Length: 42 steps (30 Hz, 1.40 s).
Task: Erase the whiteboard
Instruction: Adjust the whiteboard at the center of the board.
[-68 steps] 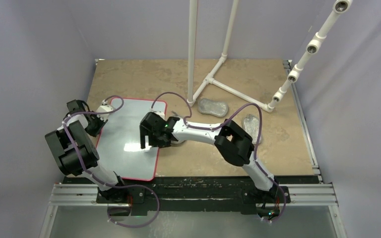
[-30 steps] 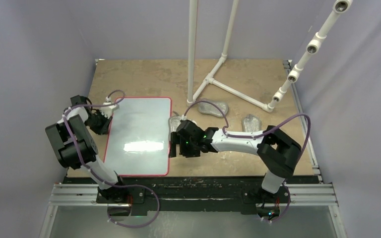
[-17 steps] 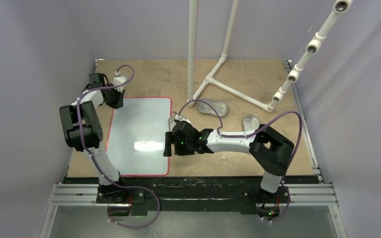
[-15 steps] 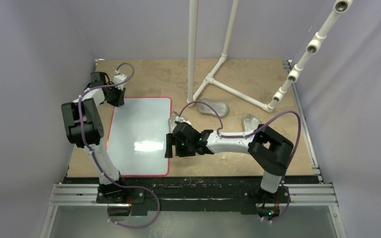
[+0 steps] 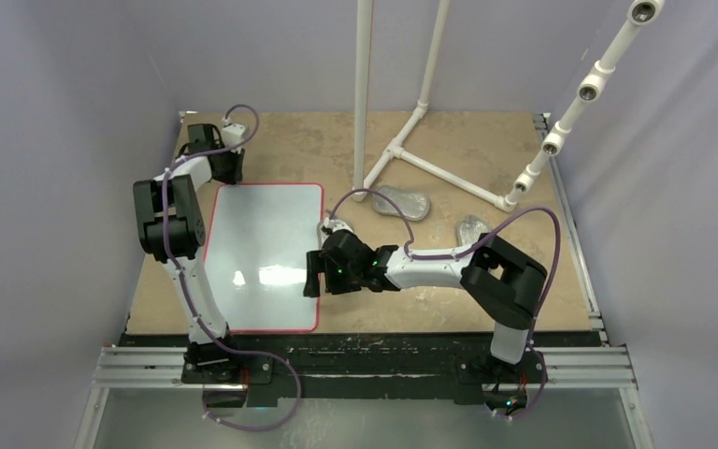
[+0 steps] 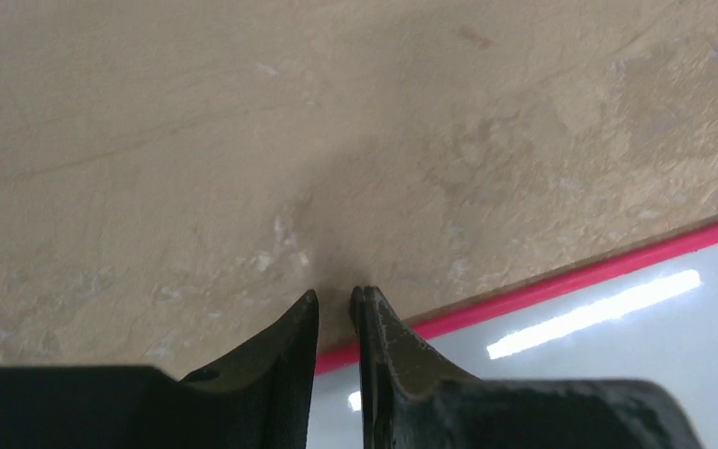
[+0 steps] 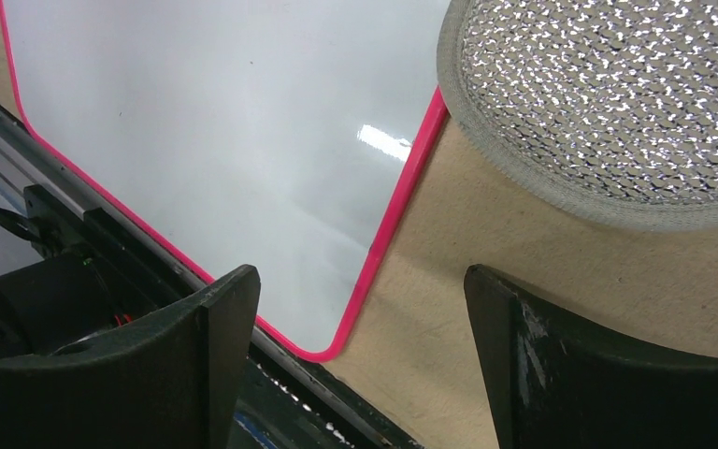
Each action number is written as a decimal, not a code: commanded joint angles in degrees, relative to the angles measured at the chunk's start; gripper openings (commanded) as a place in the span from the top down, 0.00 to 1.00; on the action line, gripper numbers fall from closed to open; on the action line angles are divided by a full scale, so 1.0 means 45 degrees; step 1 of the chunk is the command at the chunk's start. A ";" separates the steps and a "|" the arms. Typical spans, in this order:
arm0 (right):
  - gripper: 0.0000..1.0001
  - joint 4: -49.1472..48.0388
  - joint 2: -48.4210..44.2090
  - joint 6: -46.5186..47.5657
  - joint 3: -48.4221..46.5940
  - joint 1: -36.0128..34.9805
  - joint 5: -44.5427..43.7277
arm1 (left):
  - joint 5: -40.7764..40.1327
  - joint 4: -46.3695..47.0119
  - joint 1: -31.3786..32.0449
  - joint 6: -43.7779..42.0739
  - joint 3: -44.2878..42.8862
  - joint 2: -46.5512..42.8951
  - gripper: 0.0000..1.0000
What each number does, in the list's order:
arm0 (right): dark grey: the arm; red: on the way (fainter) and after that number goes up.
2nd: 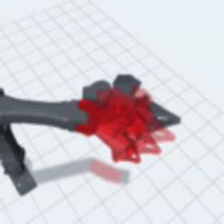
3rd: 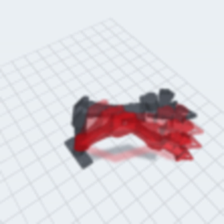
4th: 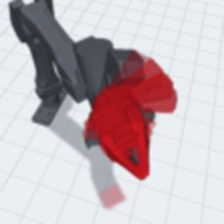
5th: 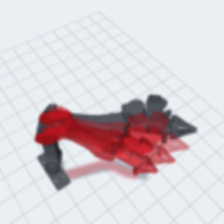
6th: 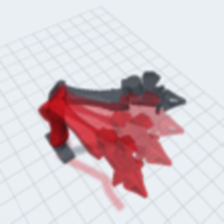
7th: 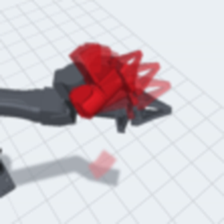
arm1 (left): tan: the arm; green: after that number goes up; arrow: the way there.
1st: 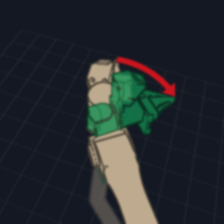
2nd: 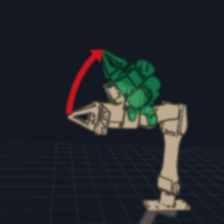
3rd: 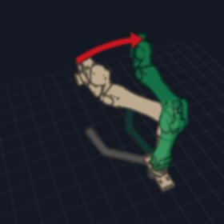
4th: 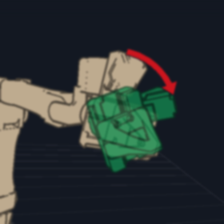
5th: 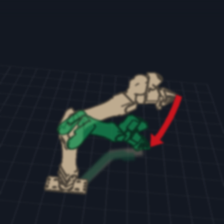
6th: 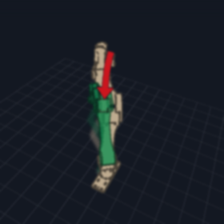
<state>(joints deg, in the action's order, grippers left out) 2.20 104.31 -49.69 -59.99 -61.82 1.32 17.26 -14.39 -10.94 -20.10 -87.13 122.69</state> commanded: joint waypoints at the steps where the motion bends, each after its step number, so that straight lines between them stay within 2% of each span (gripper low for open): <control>1: 0.16 0.0518 0.0332 0.0541 0.0308 -0.0090 0.0256 | -0.1345 0.0343 0.0603 -0.0226 -0.0068 0.0338 0.78; 10: 0.15 -0.0659 -0.0471 0.0413 0.1989 -0.0090 0.2735 | -0.2051 -0.0787 0.0717 -0.1818 0.0500 0.0448 0.84; 18: 0.15 -0.2006 -0.1957 -0.1119 0.4011 -0.0660 0.3723 | -0.2022 -0.0759 0.0709 -0.2550 0.2082 -0.0221 0.89; 24: 0.15 -0.3066 -0.1023 -0.1662 0.3974 -0.1353 0.4567 | -0.1982 -0.0671 0.0703 -0.2818 0.3040 -0.0769 0.91; 30: 0.16 -0.3210 -0.0005 -0.1832 0.3184 -0.1574 0.4350 | -0.1814 -0.0842 0.0673 -0.3246 0.3961 -0.1272 0.92; 35: 0.17 -0.3254 -0.0051 -0.2258 0.2919 -0.1574 0.3663 | -0.1930 -0.0809 0.0631 -0.3646 0.4808 -0.1862 0.93; 42: 0.25 -0.3217 -0.0205 -0.2949 0.2368 -0.1495 0.2983 | -0.2004 -0.0989 0.0524 -0.3917 0.5105 -0.2015 0.95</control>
<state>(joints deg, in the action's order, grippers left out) -12.82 103.48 -60.90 -46.76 -69.10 20.58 9.06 -4.97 -7.62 -37.36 -68.29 112.57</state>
